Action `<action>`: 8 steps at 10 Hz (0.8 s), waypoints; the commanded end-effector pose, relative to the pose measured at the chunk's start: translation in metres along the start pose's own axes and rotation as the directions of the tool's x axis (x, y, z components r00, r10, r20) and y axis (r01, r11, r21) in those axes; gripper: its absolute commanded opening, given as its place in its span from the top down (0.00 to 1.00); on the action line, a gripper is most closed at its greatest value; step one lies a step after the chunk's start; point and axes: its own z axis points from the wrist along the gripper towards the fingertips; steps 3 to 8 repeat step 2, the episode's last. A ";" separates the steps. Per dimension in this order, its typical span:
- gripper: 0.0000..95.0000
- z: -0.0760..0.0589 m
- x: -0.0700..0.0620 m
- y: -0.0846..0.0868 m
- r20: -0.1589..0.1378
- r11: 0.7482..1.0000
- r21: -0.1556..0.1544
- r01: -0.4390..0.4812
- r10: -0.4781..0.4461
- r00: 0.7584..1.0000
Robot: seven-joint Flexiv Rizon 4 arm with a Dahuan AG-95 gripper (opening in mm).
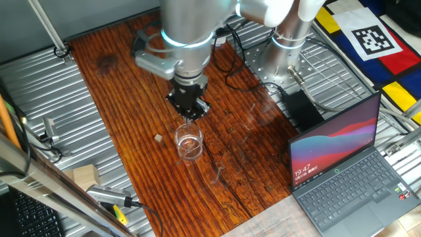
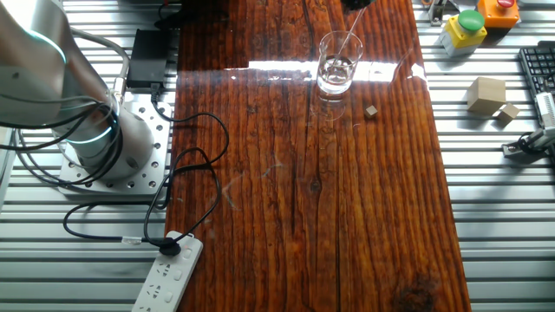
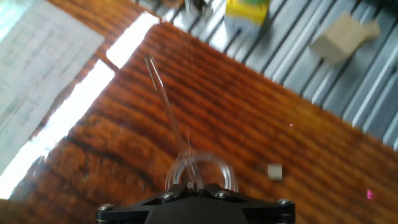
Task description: Stir the beaker with a glass rod
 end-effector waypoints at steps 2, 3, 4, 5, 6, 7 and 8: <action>1.00 -0.001 0.004 0.001 0.003 1.000 -0.007 -0.002 0.002 1.000; 1.00 -0.001 0.004 0.001 0.003 1.000 -0.007 -0.002 0.002 1.000; 1.00 -0.001 0.004 0.001 0.003 1.000 -0.007 -0.002 0.002 1.000; 1.00 -0.001 0.004 0.001 0.003 1.000 -0.007 -0.002 0.002 1.000; 1.00 -0.001 0.004 0.001 0.003 1.000 -0.007 -0.002 0.002 1.000; 1.00 -0.001 0.004 0.001 0.003 1.000 -0.007 -0.002 0.002 1.000; 1.00 -0.001 0.004 0.001 0.003 1.000 -0.007 -0.002 0.002 1.000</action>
